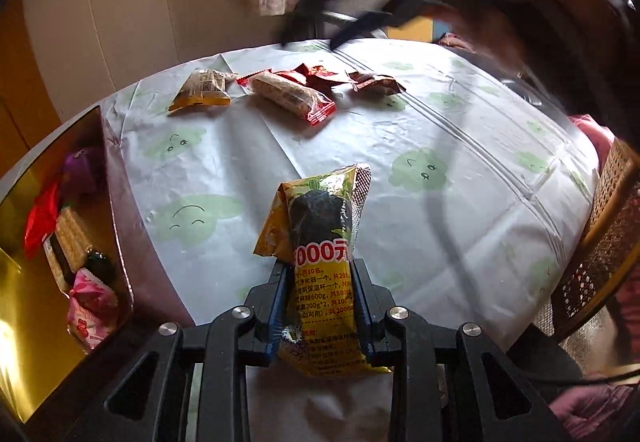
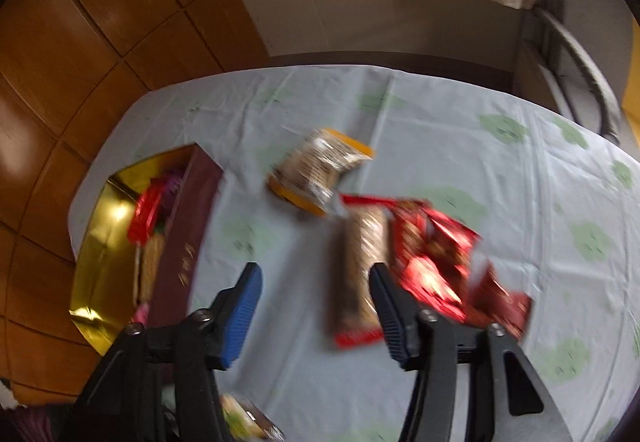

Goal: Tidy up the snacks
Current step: 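Grasp the clear bread bag with the right tool while the left tool holds the yellow bag, then carry the yellow bag over the tin and open the left tool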

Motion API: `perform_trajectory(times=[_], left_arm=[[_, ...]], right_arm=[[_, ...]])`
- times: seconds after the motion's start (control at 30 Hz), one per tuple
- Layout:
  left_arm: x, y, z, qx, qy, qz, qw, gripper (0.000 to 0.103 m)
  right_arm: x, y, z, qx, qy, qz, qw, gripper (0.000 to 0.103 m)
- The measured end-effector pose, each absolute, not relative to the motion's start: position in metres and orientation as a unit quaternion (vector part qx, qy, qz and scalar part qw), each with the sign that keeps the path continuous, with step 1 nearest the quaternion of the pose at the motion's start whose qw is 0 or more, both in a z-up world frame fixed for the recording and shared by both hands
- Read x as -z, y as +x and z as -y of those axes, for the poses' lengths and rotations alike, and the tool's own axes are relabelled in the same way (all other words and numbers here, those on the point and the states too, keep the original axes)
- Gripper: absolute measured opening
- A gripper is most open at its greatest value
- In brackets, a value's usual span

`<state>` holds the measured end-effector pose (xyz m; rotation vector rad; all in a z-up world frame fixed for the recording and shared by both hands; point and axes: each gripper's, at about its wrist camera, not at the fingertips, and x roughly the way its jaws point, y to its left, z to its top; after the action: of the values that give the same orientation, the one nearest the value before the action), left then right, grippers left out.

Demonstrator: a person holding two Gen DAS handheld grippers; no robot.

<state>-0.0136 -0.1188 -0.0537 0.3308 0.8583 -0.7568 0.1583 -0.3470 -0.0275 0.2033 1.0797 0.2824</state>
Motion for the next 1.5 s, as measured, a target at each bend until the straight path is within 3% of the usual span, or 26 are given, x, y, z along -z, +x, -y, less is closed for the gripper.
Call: perform_trajectory(times=[0.3,0.53,0.63,0.67,0.77,1.07,1.5], left_arm=[[0.056,-0.010,0.106,0.367,0.124,-0.398,0.832,0.031],[0.058,-0.007,0.100,0.373,0.105,-0.399,0.831,0.031],[0.058,-0.008,0.100,0.375,0.104,-0.399,0.830,0.031],[0.058,-0.007,0.100,0.375,0.102,-0.400,0.830,0.031],[0.058,-0.008,0.100,0.373,0.103,-0.400,0.831,0.031],[0.057,-0.010,0.101,0.363,0.108,-0.402,0.834,0.031],[0.052,-0.010,0.104,0.342,0.119,-0.408,0.838,0.029]], right_arm=[[0.065,0.249,0.330,-0.053,0.144,-0.554,0.818,0.071],[0.088,0.271,0.328,-0.023,0.163,-0.567,0.807,0.071],[0.082,0.271,0.322,-0.036,0.152,-0.556,0.816,0.045],[0.077,0.269,0.320,-0.043,0.146,-0.551,0.821,0.040],[0.060,0.257,0.316,-0.061,0.117,-0.533,0.836,0.037],[0.006,0.162,0.337,-0.121,0.027,-0.506,0.854,0.037],[0.074,0.059,0.401,-0.064,0.002,-0.575,0.816,0.037]])
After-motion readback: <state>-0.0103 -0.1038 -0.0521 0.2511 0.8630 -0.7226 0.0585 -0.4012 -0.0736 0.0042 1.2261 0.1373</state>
